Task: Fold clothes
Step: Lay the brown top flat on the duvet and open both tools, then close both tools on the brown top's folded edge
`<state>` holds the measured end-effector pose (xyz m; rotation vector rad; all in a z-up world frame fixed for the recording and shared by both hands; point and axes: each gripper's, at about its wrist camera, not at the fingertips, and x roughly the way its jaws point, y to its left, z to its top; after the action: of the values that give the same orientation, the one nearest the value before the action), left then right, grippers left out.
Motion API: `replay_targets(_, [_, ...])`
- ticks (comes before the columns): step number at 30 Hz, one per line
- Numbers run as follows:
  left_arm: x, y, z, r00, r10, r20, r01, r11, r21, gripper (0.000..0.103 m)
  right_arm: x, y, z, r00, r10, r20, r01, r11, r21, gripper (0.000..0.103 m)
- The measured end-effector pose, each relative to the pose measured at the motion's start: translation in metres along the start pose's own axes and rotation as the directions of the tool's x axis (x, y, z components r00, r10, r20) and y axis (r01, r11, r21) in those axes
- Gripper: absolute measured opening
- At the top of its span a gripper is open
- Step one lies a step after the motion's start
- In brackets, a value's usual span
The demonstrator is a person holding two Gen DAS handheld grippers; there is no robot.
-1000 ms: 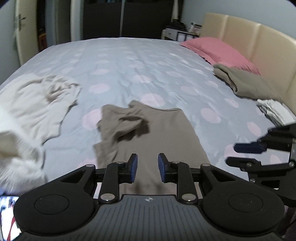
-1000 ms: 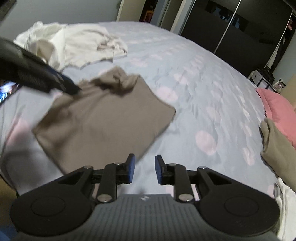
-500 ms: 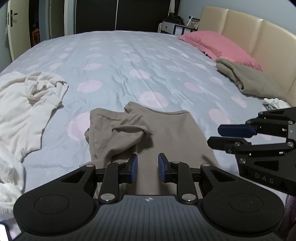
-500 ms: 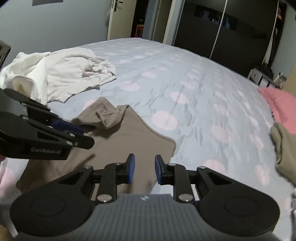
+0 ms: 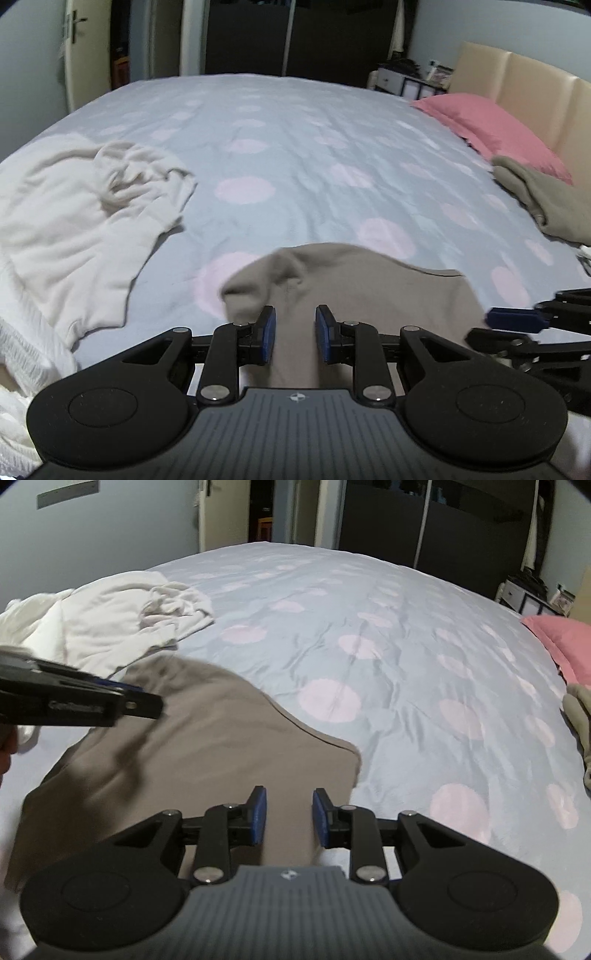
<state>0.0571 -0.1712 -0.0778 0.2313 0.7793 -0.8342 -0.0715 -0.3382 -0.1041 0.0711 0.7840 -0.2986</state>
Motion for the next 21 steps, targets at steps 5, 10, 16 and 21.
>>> replay_targets(5, [0.003, 0.007, 0.0, 1.0, 0.014, -0.011, -0.015, 1.0, -0.024, 0.022, 0.016, -0.02, -0.002, 0.998, 0.031, -0.061, -0.022, 0.991, 0.135, 0.031])
replay_targets(10, [-0.012, 0.009, 0.002, 1.0, 0.026, 0.013, -0.025, 0.998, -0.065, 0.063, 0.008, -0.033, -0.002, 0.998, 0.031, -0.049, -0.02, 0.977, 0.215, 0.052])
replay_targets(16, [-0.02, 0.02, -0.009, 0.999, -0.013, -0.043, 0.006, 0.988, -0.157, 0.063, -0.004, -0.055, -0.01, 0.992, 0.112, -0.054, -0.082, 0.912, 0.402, 0.055])
replay_targets(21, [-0.009, 0.045, -0.029, 0.991, -0.116, -0.061, 0.089, 0.937, -0.338, 0.063, -0.008, -0.057, -0.016, 0.987, 0.153, -0.055, -0.112, 0.883, 0.455, 0.058])
